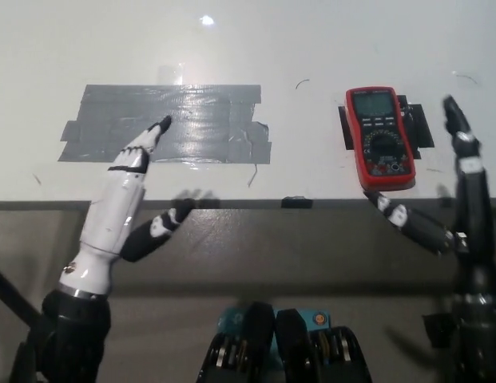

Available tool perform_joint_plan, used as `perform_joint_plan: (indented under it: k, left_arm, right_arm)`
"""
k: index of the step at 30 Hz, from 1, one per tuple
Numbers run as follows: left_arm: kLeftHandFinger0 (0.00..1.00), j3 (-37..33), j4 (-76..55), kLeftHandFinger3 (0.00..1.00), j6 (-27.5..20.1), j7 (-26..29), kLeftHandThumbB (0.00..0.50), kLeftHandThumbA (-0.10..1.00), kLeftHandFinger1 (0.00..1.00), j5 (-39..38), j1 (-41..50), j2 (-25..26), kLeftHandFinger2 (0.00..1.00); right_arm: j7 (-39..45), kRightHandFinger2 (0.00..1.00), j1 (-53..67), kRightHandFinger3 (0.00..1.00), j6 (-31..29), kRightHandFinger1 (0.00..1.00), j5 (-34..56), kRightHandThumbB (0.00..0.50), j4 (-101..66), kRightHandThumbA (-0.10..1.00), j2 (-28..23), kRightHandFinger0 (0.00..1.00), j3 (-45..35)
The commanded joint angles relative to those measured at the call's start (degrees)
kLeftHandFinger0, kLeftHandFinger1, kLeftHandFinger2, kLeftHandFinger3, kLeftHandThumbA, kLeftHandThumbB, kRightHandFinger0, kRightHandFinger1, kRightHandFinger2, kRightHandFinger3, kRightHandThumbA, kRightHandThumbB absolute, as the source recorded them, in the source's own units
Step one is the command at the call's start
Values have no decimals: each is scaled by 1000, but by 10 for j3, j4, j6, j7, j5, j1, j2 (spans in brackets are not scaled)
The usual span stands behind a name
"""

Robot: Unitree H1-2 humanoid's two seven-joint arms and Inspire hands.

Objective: The robot first picks the multimeter with right hand and then unfolds the black stand on the back of it using left hand

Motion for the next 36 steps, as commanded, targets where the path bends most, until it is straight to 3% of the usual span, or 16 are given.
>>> perform_joint_plan:
  k: [1, 3, 6, 13, 24, 36]
  left_arm:
    - [1000, 5, -6, 1000, 19, -33, 228, 1000, 1000, -82, 30, 8, 1000]
    - [1000, 0, 1, 1000, 9, -32, 221, 1000, 1000, -86, 47, 8, 1000]
    - [1000, -3, -10, 1000, 23, -43, 228, 1000, 1000, -93, 77, 8, 1000]
    - [1000, -17, -28, 1000, 39, -59, 255, 1000, 1000, -97, 144, 1, 1000]
    - [1000, -25, -46, 1000, 47, -65, 258, 1000, 1000, -96, 195, 4, 1000]
    - [1000, -26, -42, 1000, 47, -67, 243, 1000, 1000, -100, 208, 5, 1000]
  right_arm:
    - [37, 1000, 18, 1000, -53, 1000, -15, 292, -20, 934, 13, 1000, -20]
    - [52, 1000, 29, 1000, -50, 1000, -17, 287, -12, 927, 17, 1000, -18]
    - [69, 1000, 56, 1000, -48, 1000, -16, 318, -11, 914, 24, 1000, -17]
    - [95, 1000, 121, 1000, -56, 1000, -23, 303, -17, 846, 31, 1000, -20]
    - [121, 1000, 165, 1000, -71, 1000, -35, 313, -18, 821, 44, 1000, -29]
    - [137, 1000, 179, 1000, -76, 1000, -37, 286, -9, 762, 60, 1000, -42]
